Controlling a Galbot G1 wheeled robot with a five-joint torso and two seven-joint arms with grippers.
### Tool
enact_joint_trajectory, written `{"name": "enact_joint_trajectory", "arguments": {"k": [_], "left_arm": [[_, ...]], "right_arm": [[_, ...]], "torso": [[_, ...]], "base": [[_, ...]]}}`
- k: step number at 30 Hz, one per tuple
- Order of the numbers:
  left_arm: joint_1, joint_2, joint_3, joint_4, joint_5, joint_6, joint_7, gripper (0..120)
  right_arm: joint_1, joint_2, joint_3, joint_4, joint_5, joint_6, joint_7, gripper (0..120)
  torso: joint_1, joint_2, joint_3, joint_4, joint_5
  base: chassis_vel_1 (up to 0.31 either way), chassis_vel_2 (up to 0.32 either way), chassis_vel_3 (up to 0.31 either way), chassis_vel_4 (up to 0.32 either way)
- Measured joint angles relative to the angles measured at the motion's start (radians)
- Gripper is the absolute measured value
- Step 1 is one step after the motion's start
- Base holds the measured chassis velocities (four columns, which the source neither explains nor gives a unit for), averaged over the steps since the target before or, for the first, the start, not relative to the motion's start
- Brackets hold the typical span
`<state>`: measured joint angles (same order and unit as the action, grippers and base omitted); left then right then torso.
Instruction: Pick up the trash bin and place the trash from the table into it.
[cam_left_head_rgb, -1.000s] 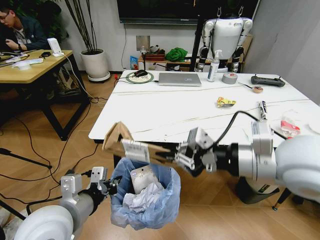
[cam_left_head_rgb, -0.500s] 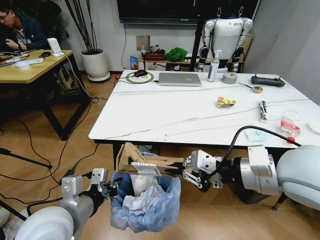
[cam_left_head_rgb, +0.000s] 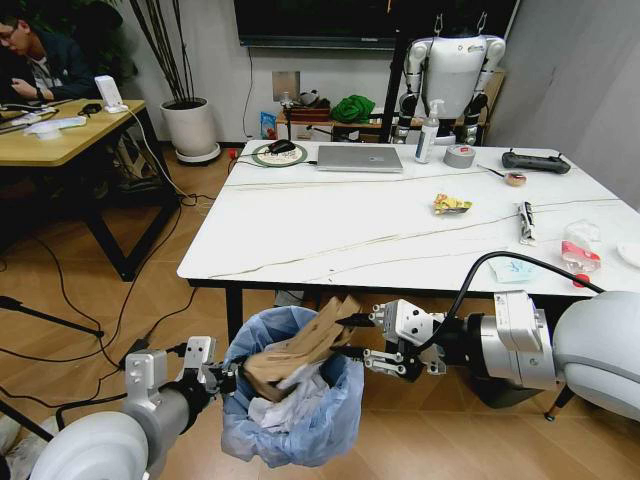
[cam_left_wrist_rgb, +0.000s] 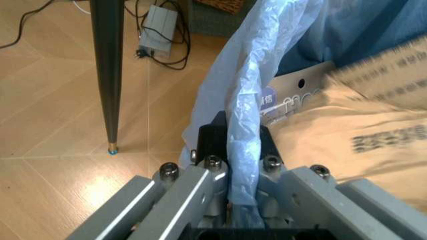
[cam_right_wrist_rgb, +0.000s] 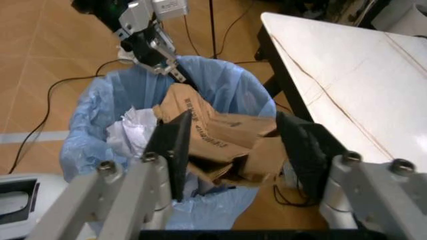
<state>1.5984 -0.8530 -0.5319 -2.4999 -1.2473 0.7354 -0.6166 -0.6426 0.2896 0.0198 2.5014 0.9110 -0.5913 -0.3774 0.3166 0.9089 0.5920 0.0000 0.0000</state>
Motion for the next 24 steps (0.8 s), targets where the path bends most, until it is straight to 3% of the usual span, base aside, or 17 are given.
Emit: {"name": "enact_joint_trajectory", "arguments": {"k": [5,8,10,12,13,15,17,19,24], "left_arm": [[0.003,-0.002,-0.005,0.000,-0.001,0.000,0.000,0],[0.003,-0.003,-0.006,0.000,-0.001,0.000,0.000,0],[0.006,-0.008,-0.006,0.000,-0.003,0.000,-0.005,0],[0.009,-0.020,-0.004,0.000,-0.005,0.000,-0.022,0],[0.011,-0.028,-0.004,0.000,-0.005,0.000,-0.024,0],[0.011,-0.028,-0.004,0.000,-0.005,0.000,-0.024,0],[0.015,-0.052,-0.010,0.000,-0.004,0.000,0.009,0],[0.017,-0.062,-0.010,0.000,-0.001,0.000,0.019,0],[0.031,-0.062,-0.023,0.000,0.002,0.000,0.003,0]], "right_arm": [[0.002,0.025,0.000,0.000,0.058,0.007,0.107,71],[0.003,0.031,0.000,-0.001,0.074,0.006,0.134,74],[0.004,0.055,0.000,-0.001,0.122,0.000,0.224,86],[-0.004,0.099,0.001,-0.001,0.207,-0.007,0.404,95],[-0.012,0.118,0.004,-0.001,0.254,-0.007,0.488,98],[-0.012,0.118,0.004,-0.001,0.254,-0.007,0.488,98],[-0.043,0.167,0.021,-0.002,0.357,0.004,0.669,100],[-0.075,0.196,0.053,-0.018,0.392,0.032,0.753,100],[-0.118,0.271,0.129,-0.138,0.398,0.073,0.847,100]], "torso": [[0.000,0.000,0.000,0.0000,0.0001],[0.000,0.000,0.000,0.0000,0.0000],[0.000,0.000,0.000,0.0000,0.0000],[0.000,0.000,0.000,0.0001,0.0000],[0.000,0.000,0.000,0.0001,0.0002],[0.000,0.000,0.000,0.0001,0.0002],[0.000,0.000,0.000,0.0001,-0.0001],[0.000,0.000,0.000,0.0001,-0.0003],[0.000,0.000,0.000,0.0000,0.0001]], "base": [[0.000,0.000,0.000,0.000],[0.000,0.000,0.000,0.000],[0.000,0.000,0.000,0.000],[0.000,0.000,0.000,0.000],[0.000,0.000,0.000,0.000],[0.000,0.000,0.000,0.000],[0.000,0.000,0.000,0.000],[0.000,0.000,0.000,0.000],[0.000,0.000,0.000,0.000]]}}
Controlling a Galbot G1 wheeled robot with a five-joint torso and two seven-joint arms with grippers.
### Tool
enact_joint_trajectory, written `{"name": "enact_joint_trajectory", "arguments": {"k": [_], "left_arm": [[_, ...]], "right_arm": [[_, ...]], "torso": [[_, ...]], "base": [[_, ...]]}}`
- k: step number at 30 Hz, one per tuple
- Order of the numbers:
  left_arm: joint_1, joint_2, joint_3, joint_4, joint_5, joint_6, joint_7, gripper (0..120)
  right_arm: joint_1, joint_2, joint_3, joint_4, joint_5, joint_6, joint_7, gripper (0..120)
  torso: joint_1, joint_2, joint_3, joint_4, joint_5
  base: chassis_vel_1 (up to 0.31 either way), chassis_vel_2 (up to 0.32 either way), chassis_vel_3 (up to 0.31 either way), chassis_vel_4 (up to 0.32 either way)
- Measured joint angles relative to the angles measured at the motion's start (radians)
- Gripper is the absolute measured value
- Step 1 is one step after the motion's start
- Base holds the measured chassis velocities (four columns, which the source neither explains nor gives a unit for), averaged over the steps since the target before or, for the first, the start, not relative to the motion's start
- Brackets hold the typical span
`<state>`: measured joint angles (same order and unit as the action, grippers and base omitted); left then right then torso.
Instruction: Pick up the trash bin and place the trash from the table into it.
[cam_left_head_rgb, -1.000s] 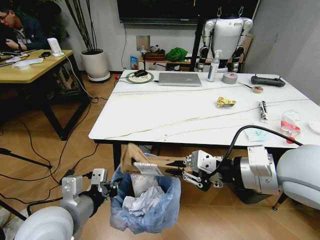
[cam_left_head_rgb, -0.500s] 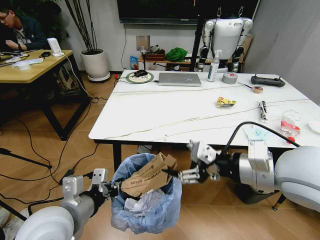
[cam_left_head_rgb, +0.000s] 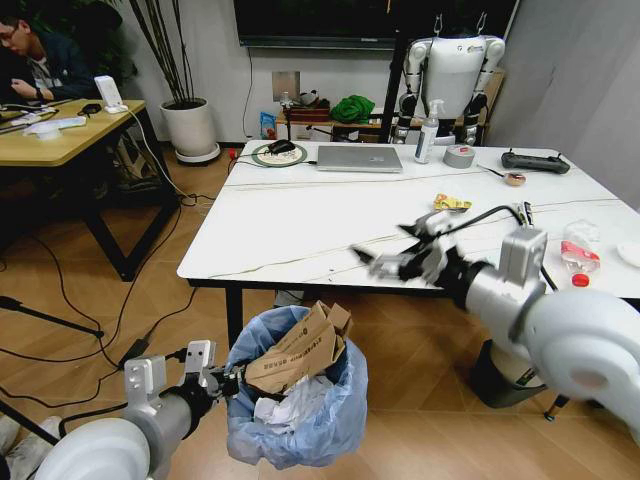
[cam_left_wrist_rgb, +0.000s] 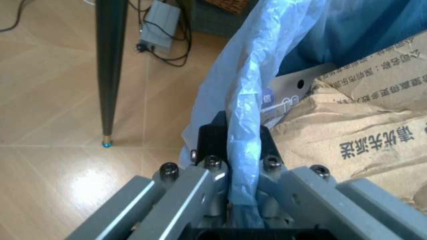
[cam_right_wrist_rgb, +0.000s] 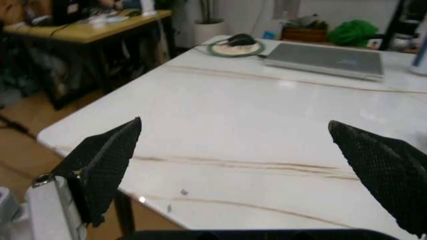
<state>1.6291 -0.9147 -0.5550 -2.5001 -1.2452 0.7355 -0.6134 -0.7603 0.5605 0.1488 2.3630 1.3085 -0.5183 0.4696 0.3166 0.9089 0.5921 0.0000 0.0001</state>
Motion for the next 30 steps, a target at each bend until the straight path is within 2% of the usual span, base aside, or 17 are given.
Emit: {"name": "enact_joint_trajectory", "arguments": {"k": [3,5,9,12,15,19,23,26,28,30], "left_arm": [[0.008,0.010,-0.023,0.000,0.001,0.000,-0.001,0],[0.018,0.009,-0.035,0.000,0.030,0.000,0.014,0],[0.026,0.008,-0.041,0.000,0.090,0.000,0.055,0],[0.032,0.004,-0.045,0.000,0.119,0.000,0.080,0],[0.034,0.003,-0.045,0.000,0.122,0.000,0.083,0],[0.034,0.001,-0.043,0.000,0.127,0.000,0.086,0],[0.037,-0.002,-0.041,0.000,0.133,0.000,0.089,0],[0.043,-0.004,-0.042,0.000,0.138,0.000,0.091,0],[0.046,-0.004,-0.045,0.000,0.138,0.000,0.093,0],[0.046,-0.003,-0.046,0.000,0.138,0.000,0.093,0]], "right_arm": [[-0.005,0.061,0.030,-0.051,-0.001,0.040,0.080,100],[-0.070,0.130,0.078,-0.061,-0.089,0.073,0.115,100],[-0.149,0.180,0.143,-0.061,-0.209,0.066,0.114,100],[-0.250,0.239,0.238,-0.059,-0.318,0.057,0.076,100],[-0.297,0.268,0.271,-0.057,-0.364,0.057,0.054,100],[-0.454,0.356,0.350,-0.050,-0.531,0.075,-0.024,100],[-0.548,0.419,0.381,-0.029,-0.608,0.081,-0.057,100],[-0.623,0.492,0.396,-0.002,-0.684,0.087,-0.090,100],[-0.667,0.568,0.400,0.013,-0.731,0.089,-0.121,100],[-0.678,0.591,0.401,0.016,-0.743,0.093,-0.131,100]], "torso": [[0.000,0.000,0.000,0.0002,0.0001],[0.000,0.000,0.000,0.0002,0.0002],[0.000,0.000,0.000,0.0001,-0.0001],[0.000,0.000,0.000,0.0000,-0.0003],[0.000,0.000,0.000,0.0001,0.0000],[0.000,0.000,0.000,-0.0001,0.0001],[0.000,0.000,0.000,-0.0002,-0.0001],[0.000,0.000,0.000,0.0001,-0.0005],[0.000,0.000,0.000,0.0000,-0.0001],[0.000,0.000,0.000,-0.0001,-0.0001]], "base": [[0.000,0.000,0.000,0.000],[0.000,0.000,0.000,0.000],[0.000,0.000,0.000,0.000],[0.000,0.000,0.000,0.000],[0.000,0.000,0.000,0.000],[0.000,0.000,0.000,0.000],[0.000,0.000,0.000,0.000],[0.000,0.000,0.000,0.000],[0.000,0.000,0.000,0.000],[0.000,0.000,0.000,0.000]]}}
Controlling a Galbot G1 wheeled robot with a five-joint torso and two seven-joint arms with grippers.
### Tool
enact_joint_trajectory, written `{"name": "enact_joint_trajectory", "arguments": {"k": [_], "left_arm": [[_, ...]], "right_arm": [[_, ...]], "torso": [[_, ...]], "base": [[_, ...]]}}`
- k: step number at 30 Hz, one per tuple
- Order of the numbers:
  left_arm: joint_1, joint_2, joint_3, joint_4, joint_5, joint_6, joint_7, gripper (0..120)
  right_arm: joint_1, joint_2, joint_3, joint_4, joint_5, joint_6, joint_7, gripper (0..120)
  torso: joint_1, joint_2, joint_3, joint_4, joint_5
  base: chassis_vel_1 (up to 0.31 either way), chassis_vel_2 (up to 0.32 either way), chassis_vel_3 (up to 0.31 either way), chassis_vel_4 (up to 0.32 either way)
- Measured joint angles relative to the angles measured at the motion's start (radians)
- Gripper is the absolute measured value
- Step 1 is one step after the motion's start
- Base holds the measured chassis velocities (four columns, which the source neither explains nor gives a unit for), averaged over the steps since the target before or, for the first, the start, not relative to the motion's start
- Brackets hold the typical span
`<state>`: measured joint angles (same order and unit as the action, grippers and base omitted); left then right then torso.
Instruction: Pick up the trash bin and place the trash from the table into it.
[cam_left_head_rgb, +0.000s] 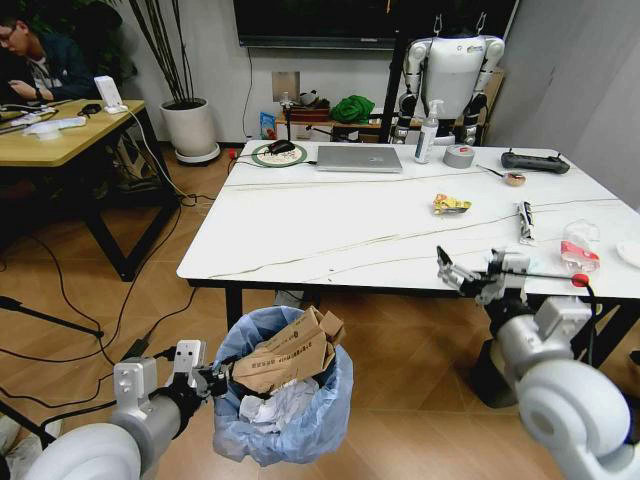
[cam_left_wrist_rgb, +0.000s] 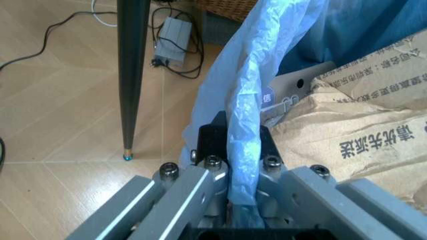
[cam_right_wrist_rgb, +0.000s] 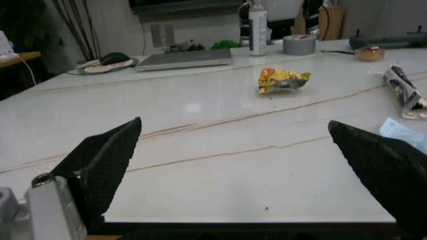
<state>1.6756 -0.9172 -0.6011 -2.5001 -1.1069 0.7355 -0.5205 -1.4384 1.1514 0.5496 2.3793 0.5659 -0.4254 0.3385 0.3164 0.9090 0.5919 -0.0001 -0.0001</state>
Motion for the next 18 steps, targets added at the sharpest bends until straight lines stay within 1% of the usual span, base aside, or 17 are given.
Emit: {"name": "enact_joint_trajectory", "arguments": {"k": [4,7,11,15,18], "left_arm": [[0.001,0.005,-0.003,0.000,-0.001,0.000,0.000,0],[0.006,0.005,-0.005,0.000,-0.001,0.000,0.001,0],[0.016,-0.002,-0.005,0.000,0.012,0.000,0.005,0],[0.018,-0.004,-0.001,0.000,0.017,0.000,0.008,0],[0.019,-0.002,0.000,0.000,0.017,0.000,0.011,0]], "right_arm": [[-0.014,0.046,0.002,0.006,-0.016,0.009,-0.018,100],[-0.013,0.056,0.009,0.010,-0.016,0.010,-0.020,100],[-0.018,0.059,0.024,0.016,-0.012,0.012,-0.023,100],[-0.032,0.053,0.033,0.029,-0.009,0.013,-0.031,100],[-0.036,0.049,0.039,0.036,-0.007,0.013,-0.035,100]], "torso": [[0.000,0.000,0.000,0.0001,-0.0001],[0.000,0.000,0.000,0.0002,-0.0001],[0.000,0.000,0.000,0.0004,-0.0002],[0.000,0.000,0.000,0.0002,-0.0002],[0.000,0.000,0.000,0.0002,0.0003]], "base": [[0.000,0.000,0.000,0.000],[0.000,0.000,0.000,0.000],[-0.070,-0.051,0.066,0.054],[-0.127,-0.144,0.129,0.120],[-0.213,-0.188,0.196,0.214]]}}
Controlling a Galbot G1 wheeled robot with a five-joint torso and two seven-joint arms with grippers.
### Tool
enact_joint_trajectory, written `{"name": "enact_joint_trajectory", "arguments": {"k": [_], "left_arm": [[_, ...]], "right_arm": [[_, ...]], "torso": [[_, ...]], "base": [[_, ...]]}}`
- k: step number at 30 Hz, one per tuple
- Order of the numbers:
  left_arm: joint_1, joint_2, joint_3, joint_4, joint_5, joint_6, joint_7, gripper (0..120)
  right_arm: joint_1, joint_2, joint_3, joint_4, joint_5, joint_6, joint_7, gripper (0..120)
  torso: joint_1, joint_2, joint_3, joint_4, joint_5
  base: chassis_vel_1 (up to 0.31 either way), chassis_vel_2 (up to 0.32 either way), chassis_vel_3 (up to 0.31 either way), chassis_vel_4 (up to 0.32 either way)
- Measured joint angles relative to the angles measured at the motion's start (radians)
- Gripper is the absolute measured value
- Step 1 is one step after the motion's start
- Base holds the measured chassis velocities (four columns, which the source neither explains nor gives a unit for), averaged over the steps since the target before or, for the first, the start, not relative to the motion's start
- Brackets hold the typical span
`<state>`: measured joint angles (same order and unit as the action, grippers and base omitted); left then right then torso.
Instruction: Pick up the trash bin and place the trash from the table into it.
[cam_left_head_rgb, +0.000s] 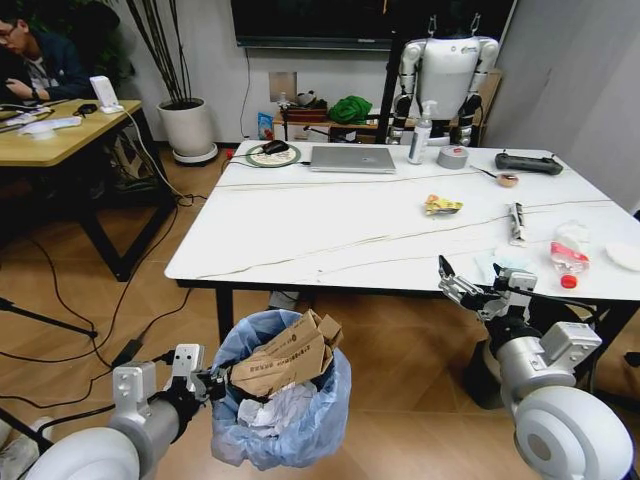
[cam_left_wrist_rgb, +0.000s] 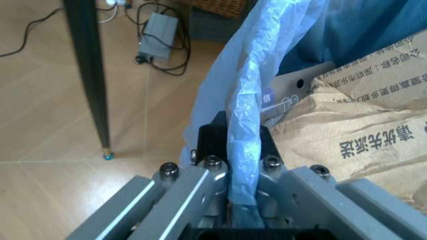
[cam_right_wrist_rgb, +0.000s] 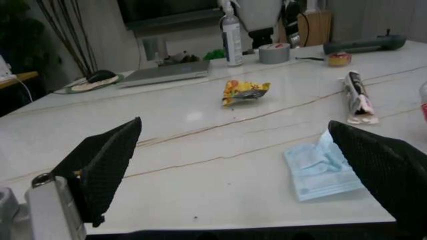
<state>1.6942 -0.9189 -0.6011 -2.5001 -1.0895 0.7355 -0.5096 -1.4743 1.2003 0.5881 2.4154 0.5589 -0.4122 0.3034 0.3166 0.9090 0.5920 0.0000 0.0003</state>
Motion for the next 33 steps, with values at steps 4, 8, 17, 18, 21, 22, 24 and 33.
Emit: {"name": "enact_joint_trajectory", "arguments": {"k": [4,8,17,18,21,22,24,33], "left_arm": [[0.000,0.002,0.001,0.000,0.000,0.000,0.001,0],[0.001,0.003,0.004,0.000,0.000,0.000,0.001,0],[0.003,0.005,0.007,0.000,-0.001,0.000,0.002,0],[0.004,0.004,0.009,0.000,-0.001,0.000,0.002,0],[0.007,0.003,0.012,0.000,0.002,0.000,0.003,0],[0.009,0.002,0.014,0.000,0.006,0.000,0.004,0],[0.017,0.002,0.016,0.000,0.018,0.000,0.008,0],[0.046,0.013,0.016,0.000,0.045,0.000,0.019,0]], "right_arm": [[-0.005,-0.006,0.005,0.005,0.001,0.000,-0.004,100],[-0.008,-0.011,0.012,0.010,0.003,-0.001,-0.006,100],[-0.005,-0.025,0.016,0.012,0.007,-0.002,-0.004,100],[-0.002,-0.031,0.015,0.012,0.007,-0.003,0.001,100],[0.007,-0.041,0.011,0.009,0.009,-0.003,0.011,100],[0.014,-0.049,0.007,0.006,0.011,-0.003,0.014,100],[0.032,-0.072,-0.010,0.000,0.022,-0.004,0.015,100],[0.159,-0.202,-0.144,-0.062,0.145,-0.029,0.041,100]], "torso": [[0.000,0.000,0.000,0.0001,-0.0002],[0.000,0.000,0.000,-0.0002,0.0001],[0.000,0.000,0.000,-0.0001,-0.0009],[0.000,0.000,0.000,-0.0001,0.0001],[0.000,0.000,0.000,-0.0002,0.0005],[0.000,0.000,0.000,-0.0003,0.0000],[0.000,0.000,0.000,-0.0003,0.0003],[0.000,0.000,0.000,0.0000,-0.0004]], "base": [[-0.221,-0.208,0.225,0.216],[-0.218,-0.204,0.198,0.202],[-0.194,-0.192,0.188,0.198],[-0.187,-0.185,0.147,0.184],[-0.147,-0.170,0.134,0.165],[-0.086,-0.109,0.106,0.129],[-0.043,-0.015,0.018,0.016],[0.034,0.038,-0.021,-0.018]]}}
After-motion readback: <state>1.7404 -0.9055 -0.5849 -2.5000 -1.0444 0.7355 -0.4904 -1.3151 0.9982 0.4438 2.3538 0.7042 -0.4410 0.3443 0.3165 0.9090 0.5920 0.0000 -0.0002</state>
